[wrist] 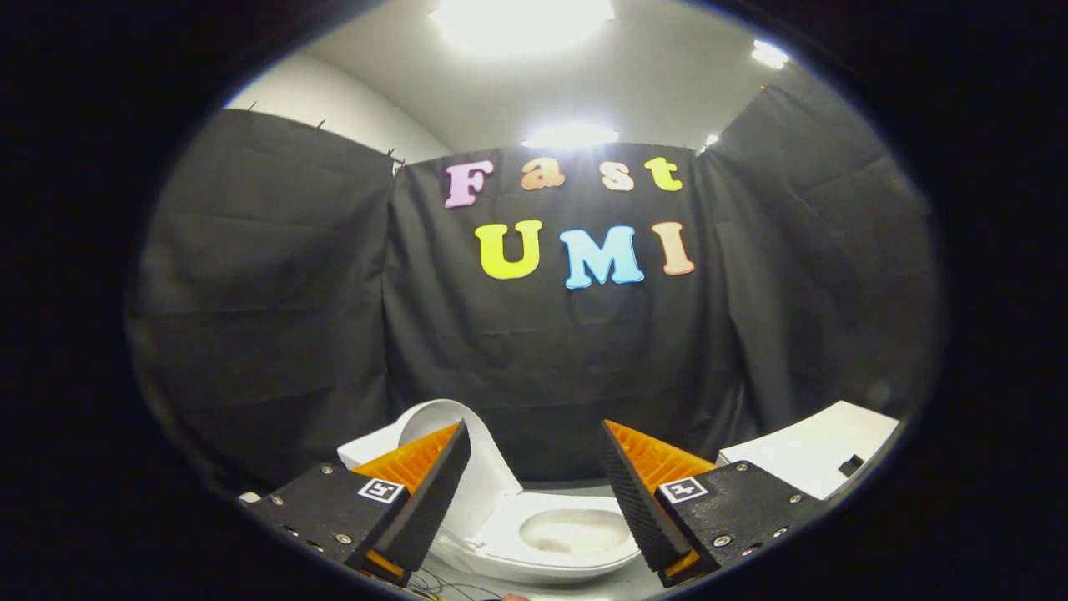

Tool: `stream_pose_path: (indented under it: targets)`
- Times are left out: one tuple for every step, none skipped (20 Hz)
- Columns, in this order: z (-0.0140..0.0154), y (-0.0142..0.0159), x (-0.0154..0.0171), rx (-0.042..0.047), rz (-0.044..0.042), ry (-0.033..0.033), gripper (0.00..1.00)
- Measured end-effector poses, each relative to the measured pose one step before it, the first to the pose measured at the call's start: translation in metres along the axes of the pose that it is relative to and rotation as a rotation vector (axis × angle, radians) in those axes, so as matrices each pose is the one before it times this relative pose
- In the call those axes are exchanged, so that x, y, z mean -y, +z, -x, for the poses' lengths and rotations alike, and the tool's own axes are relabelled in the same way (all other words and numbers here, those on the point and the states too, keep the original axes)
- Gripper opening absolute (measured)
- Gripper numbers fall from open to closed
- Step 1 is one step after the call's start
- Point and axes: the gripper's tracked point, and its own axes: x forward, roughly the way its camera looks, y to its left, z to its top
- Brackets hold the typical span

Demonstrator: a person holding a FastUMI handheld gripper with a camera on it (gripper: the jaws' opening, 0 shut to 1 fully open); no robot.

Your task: Open the toilet lid.

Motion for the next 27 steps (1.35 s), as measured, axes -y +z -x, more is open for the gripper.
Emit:
stream_pose_path:
  targets:
    - [-0.00169,0.00748,0.01307,0.01444,-0.01618,-0.02016,0.95]
    - [-0.00235,-0.00226,0.01106,-0.01518,-0.01087,-0.01608,0.94]
    - [-0.00285,0.00293,0.01016,-0.00359,-0.01165,-0.01585,0.94]
    - [0.00001,0.00716,0.01193,-0.00018,-0.01066,-0.024,0.95]
    - [0.00028,0.00444,0.01092,-0.00129,-0.00755,-0.0238,0.94]
    - [0.00342,0.00185,0.00657,0.0076,-0.00345,-0.01367,0.94]
    - [0.00456,0.00158,0.00525,0.01185,0.00223,-0.01041,0.95]
    - [0.00447,-0.00534,0.00531,0.00051,0.00552,-0.00946,0.96]
    - [0.00174,-0.00591,0.00427,-0.00635,0.00658,-0.00362,0.95]
    - [0.00085,-0.00666,0.00273,-0.0094,0.00456,-0.00139,0.95]
    - [-0.00139,-0.0048,0.00174,-0.0137,0.00115,0.00103,0.95]
    - [-0.00101,-0.00184,0.00026,-0.00783,-0.00024,0.00501,0.96]
    - [-0.00072,-0.00015,-0.0002,-0.00247,0.00348,0.0037,0.96]
    - [-0.001,-0.00002,0.00266,-0.00062,0.00931,-0.00513,0.95]
    - [-0.00058,-0.00028,0.00261,0.00211,0.01125,-0.0049,0.95]
    - [0.00008,-0.00082,-0.00037,0.00247,0.01158,-0.00116,0.96]
    - [-0.00062,-0.0011,-0.0008,-0.00125,0.00949,-0.00038,0.96]
    - [0.00025,-0.00218,-0.00225,-0.00078,0.0086,0.00423,0.96]
    - [-0.00156,-0.00053,-0.00127,-0.00142,0.00744,0.00171,0.96]
    - [-0.00087,-0.00198,0.00037,-0.00332,0.00879,-0.0029,0.96]
    - [-0.00077,-0.00079,-0.00026,-0.00053,0.00688,-0.00276,0.96]
    - [0.00057,-0.00137,-0.00177,-0.0021,0.00558,0.00119,0.96]
    - [0.00034,-0.00075,-0.00282,0.00022,0.00416,0.00402,0.96]
    - [-0.00117,-0.00197,-0.00195,-0.00023,0.00192,0.00193,0.96]
    - [-0.00077,-0.00194,-0.00213,-0.00301,0.00039,0.004,0.96]
    - [0.00092,-0.00252,-0.00317,-0.00282,0.00129,0.00684,0.96]
    - [0.00006,-0.00185,-0.00267,-0.00212,0.00392,0.00617,0.96]
